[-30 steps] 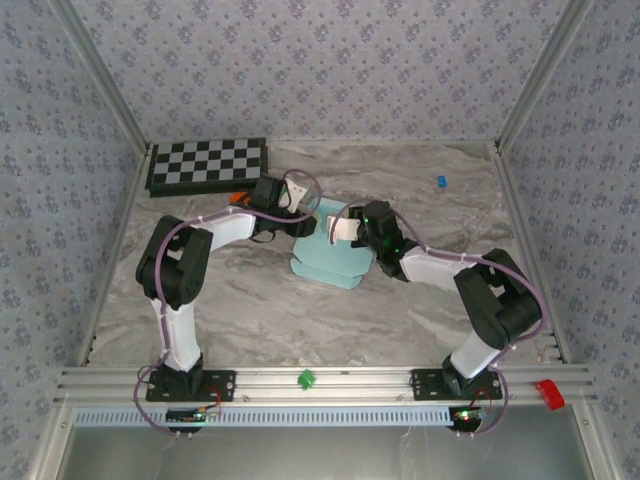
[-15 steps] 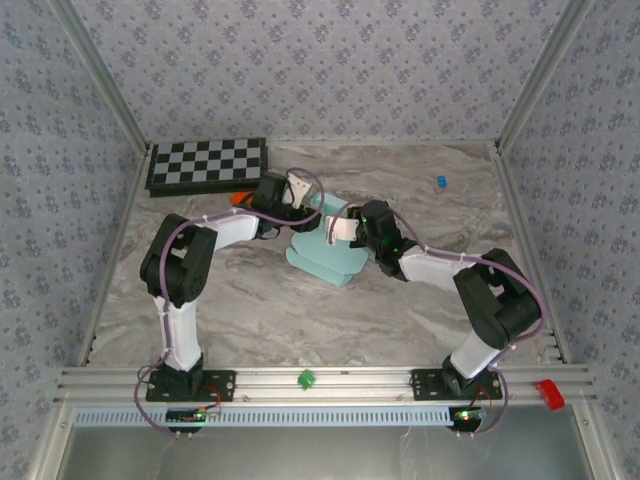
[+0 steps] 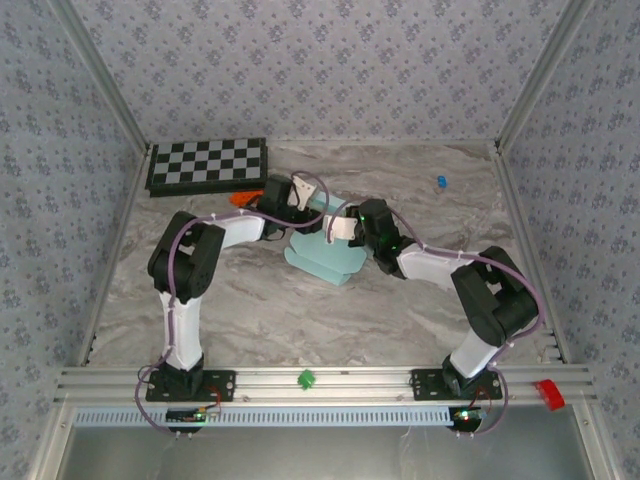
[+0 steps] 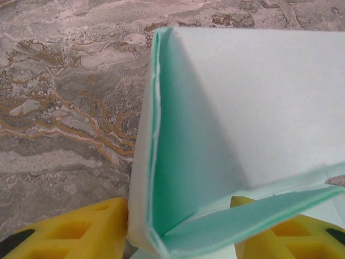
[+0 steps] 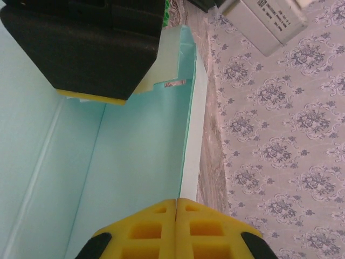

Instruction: Fold the paper box

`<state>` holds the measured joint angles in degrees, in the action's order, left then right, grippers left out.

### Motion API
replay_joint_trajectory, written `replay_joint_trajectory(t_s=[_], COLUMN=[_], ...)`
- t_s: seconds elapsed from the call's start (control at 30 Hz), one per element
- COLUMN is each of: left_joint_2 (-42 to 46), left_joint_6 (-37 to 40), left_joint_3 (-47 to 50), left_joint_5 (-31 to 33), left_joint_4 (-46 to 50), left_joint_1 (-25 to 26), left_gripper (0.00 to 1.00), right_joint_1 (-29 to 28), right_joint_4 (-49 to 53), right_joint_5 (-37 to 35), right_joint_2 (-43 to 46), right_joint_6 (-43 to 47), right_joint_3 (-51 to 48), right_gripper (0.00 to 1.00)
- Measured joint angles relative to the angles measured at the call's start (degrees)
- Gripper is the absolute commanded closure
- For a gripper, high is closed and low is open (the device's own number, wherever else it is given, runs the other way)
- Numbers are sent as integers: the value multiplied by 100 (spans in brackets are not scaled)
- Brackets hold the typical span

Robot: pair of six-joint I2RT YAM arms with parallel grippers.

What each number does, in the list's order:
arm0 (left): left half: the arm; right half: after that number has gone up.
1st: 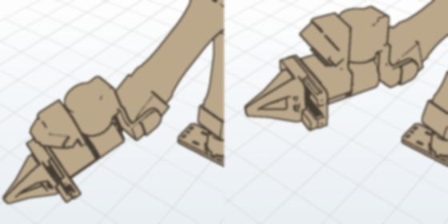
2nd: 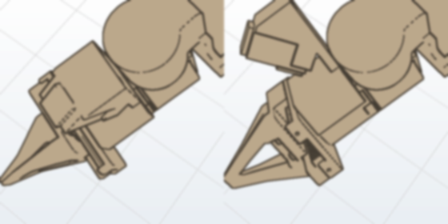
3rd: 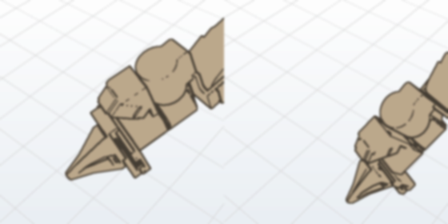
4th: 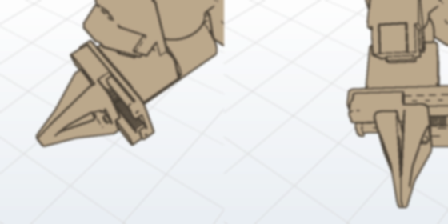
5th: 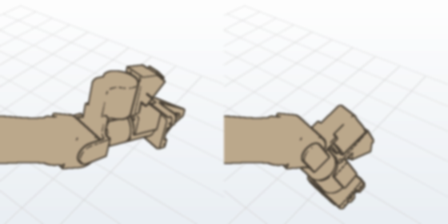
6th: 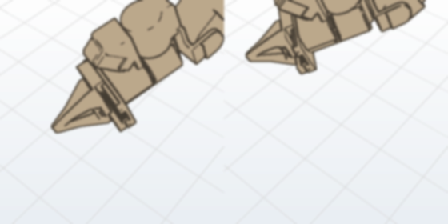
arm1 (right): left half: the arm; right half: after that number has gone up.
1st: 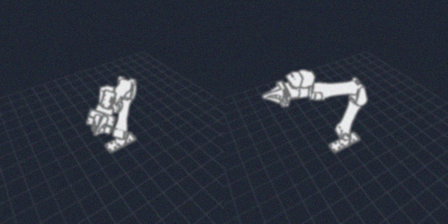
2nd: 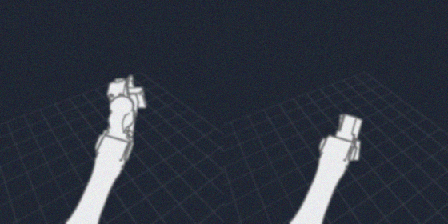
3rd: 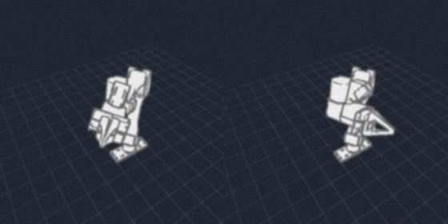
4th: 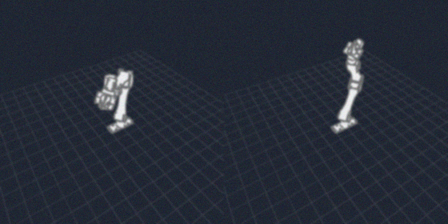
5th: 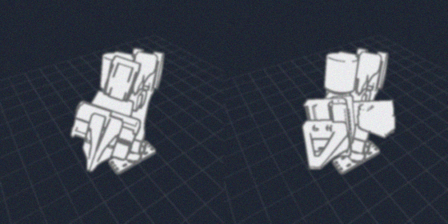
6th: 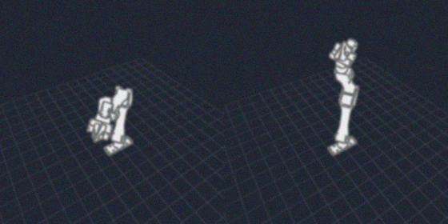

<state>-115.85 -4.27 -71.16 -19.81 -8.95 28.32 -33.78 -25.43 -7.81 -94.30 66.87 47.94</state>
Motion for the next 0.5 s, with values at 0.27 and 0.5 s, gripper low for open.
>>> replay_joint_trajectory(t_s=[0.27, 0.5], left_joint_2=[-61, 22], left_joint_6=[-96, -219], left_joint_3=[-90, 83], left_joint_5=[59, 269], left_joint_4=[31, -85], left_joint_1=[0, 98], left_gripper=[62, 58], right_joint_1=[-11, -11], right_joint_4=[2, 20], right_joint_5=[13, 13], right_joint_2=[-4, -22], right_joint_6=[-2, -2], right_joint_3=[22, 37], right_gripper=[100, 100])
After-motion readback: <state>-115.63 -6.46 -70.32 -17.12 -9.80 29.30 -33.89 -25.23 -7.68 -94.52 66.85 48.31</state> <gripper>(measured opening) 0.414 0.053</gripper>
